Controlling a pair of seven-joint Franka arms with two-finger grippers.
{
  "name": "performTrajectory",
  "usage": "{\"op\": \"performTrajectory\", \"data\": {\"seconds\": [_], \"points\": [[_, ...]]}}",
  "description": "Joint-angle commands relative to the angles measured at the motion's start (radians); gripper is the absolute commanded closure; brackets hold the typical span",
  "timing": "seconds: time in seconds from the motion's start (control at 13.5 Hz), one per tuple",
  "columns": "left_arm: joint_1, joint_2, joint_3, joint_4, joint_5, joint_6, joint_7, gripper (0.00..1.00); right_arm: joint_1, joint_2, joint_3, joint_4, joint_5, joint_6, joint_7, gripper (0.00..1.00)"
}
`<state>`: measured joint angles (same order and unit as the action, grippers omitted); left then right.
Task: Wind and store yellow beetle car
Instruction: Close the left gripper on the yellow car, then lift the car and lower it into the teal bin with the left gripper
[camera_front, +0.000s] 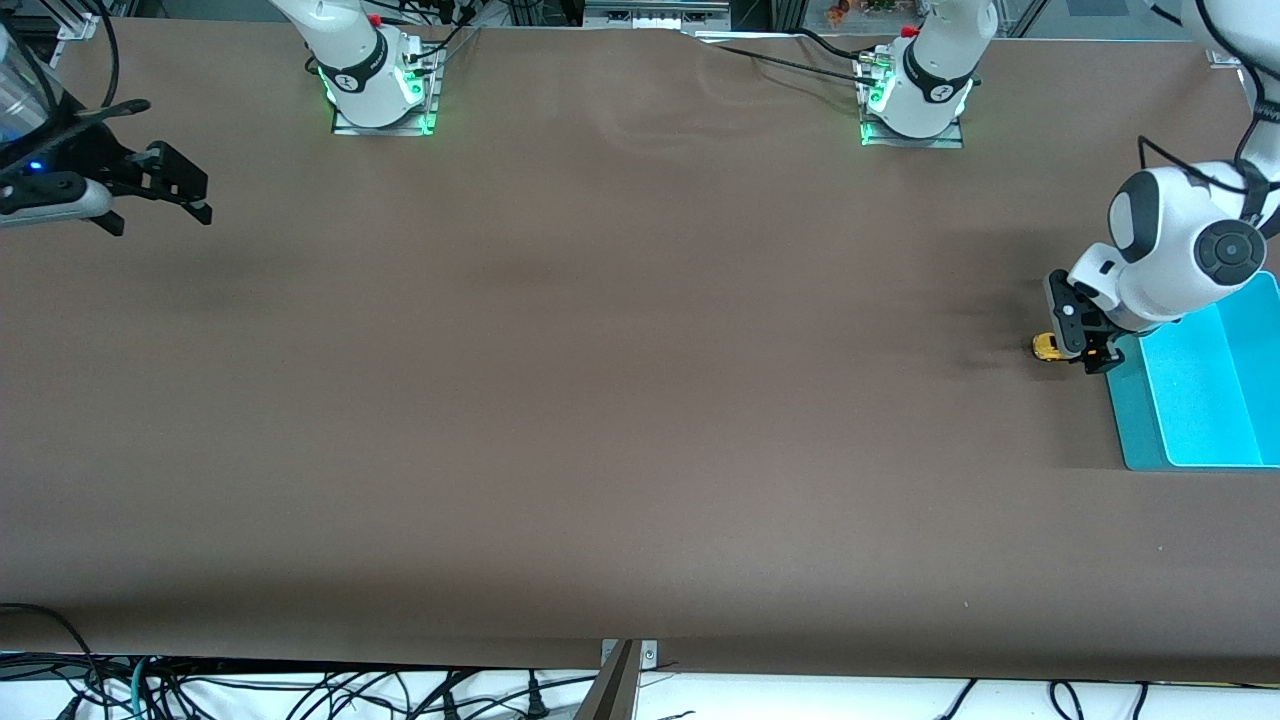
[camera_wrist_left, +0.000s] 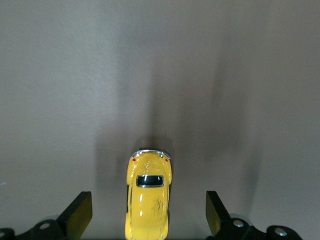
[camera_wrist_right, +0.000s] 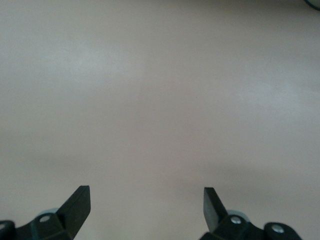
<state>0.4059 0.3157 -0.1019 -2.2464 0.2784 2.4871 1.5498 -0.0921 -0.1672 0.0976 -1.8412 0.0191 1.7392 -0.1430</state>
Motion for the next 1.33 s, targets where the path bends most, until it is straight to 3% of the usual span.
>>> {"op": "performTrajectory", "data": {"seconds": [0.0, 0.59, 0.67, 0.74, 0.81, 0.89, 1.26], "points": [[0.079, 0.061, -0.009, 0.007, 0.019, 0.093, 0.119, 0.00, 0.002, 0.005, -0.015, 0.037, -0.011, -0.038, 0.019, 0.00], [0.109, 0.097, -0.013, 0.007, 0.019, 0.128, 0.141, 0.00, 0.002, 0.006, -0.018, 0.059, -0.014, -0.041, 0.020, 0.00], [0.108, 0.100, -0.015, 0.008, 0.018, 0.128, 0.141, 0.18, 0.002, 0.006, -0.018, 0.059, -0.016, -0.043, 0.020, 0.00], [0.113, 0.098, -0.015, 0.007, 0.015, 0.128, 0.141, 0.59, 0.002, 0.006, -0.018, 0.059, -0.015, -0.050, 0.019, 0.00], [0.116, 0.100, -0.015, 0.011, 0.015, 0.128, 0.141, 0.80, 0.002, 0.006, -0.018, 0.059, -0.014, -0.052, 0.019, 0.00], [0.114, 0.098, -0.015, 0.016, 0.015, 0.128, 0.142, 0.88, 0.002, 0.006, -0.018, 0.059, -0.014, -0.052, 0.019, 0.00], [0.106, 0.079, -0.070, 0.040, 0.015, 0.086, 0.141, 0.89, -0.003, 0.006, -0.021, 0.059, -0.016, -0.052, 0.016, 0.00]]}}
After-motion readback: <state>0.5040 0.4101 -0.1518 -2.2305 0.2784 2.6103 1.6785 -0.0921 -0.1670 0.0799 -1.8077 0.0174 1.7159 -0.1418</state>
